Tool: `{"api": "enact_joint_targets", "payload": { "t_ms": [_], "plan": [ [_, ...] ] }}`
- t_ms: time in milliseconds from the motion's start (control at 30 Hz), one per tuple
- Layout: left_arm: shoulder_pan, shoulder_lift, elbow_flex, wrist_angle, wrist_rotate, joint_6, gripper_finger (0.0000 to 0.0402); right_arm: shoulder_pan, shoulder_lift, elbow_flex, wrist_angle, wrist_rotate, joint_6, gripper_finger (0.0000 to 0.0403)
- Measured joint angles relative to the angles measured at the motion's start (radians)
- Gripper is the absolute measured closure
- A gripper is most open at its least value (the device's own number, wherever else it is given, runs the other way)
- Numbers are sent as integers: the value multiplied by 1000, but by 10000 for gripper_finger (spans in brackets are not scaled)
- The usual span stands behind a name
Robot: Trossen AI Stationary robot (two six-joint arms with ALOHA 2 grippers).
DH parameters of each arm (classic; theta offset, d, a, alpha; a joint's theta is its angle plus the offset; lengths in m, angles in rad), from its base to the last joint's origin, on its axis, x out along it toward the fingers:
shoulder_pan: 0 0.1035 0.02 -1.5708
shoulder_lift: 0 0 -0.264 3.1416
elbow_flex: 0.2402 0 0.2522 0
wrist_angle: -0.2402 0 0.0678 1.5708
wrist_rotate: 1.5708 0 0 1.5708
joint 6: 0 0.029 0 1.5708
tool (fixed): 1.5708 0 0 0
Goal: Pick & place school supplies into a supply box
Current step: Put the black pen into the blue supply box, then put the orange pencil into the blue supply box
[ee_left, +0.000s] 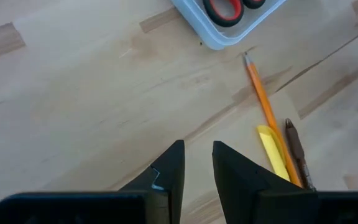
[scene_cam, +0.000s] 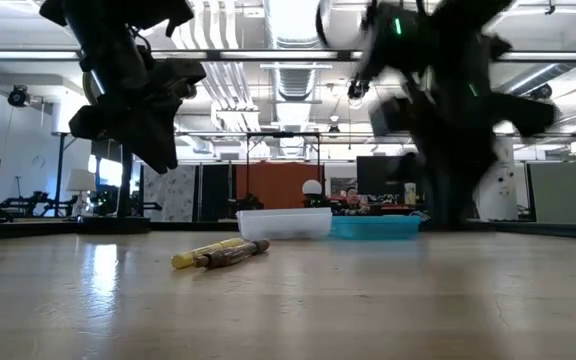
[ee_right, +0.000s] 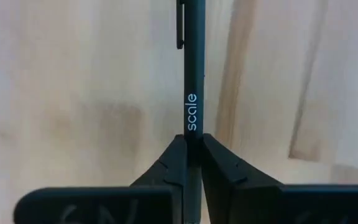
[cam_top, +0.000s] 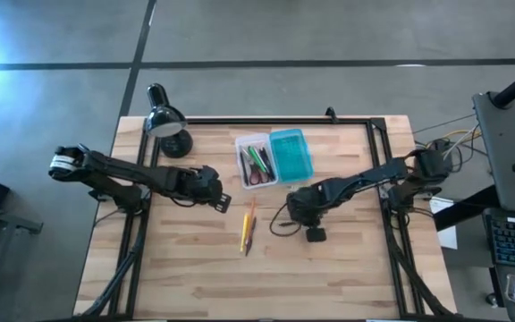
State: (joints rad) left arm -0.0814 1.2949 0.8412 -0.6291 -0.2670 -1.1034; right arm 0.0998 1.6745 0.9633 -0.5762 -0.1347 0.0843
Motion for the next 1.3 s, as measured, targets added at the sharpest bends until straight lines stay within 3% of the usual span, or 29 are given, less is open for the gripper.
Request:
{"api": "enact_joint_targets", "payload": {
  "t_ms": [133,233,400,633,867,1000,1133,1200,1300],
  "plan": [
    [0,0,-21,2,-5,0,335,-109,-126,68,98,-26,149,387],
    [0,0,-42,29,-6,-19,335,-229,-128,124,172,-26,255,388],
    [0,0,-62,108,-8,-58,335,-407,30,235,203,-122,461,376],
    [-1,0,-62,183,-12,-125,335,-470,234,383,319,-86,686,318],
    [-8,0,-62,222,-12,-130,335,-465,257,477,112,-44,425,250],
    [-14,0,-62,236,-13,-113,335,-424,202,451,5,-44,-79,225],
    [-19,0,-62,257,-13,-85,335,-350,138,424,-104,-46,-530,229],
    [-20,0,-62,257,-13,-79,335,-315,150,412,-126,-23,-561,242],
    [-20,0,-62,255,-12,-79,335,-287,166,416,-102,-55,-429,283]
  ]
}}
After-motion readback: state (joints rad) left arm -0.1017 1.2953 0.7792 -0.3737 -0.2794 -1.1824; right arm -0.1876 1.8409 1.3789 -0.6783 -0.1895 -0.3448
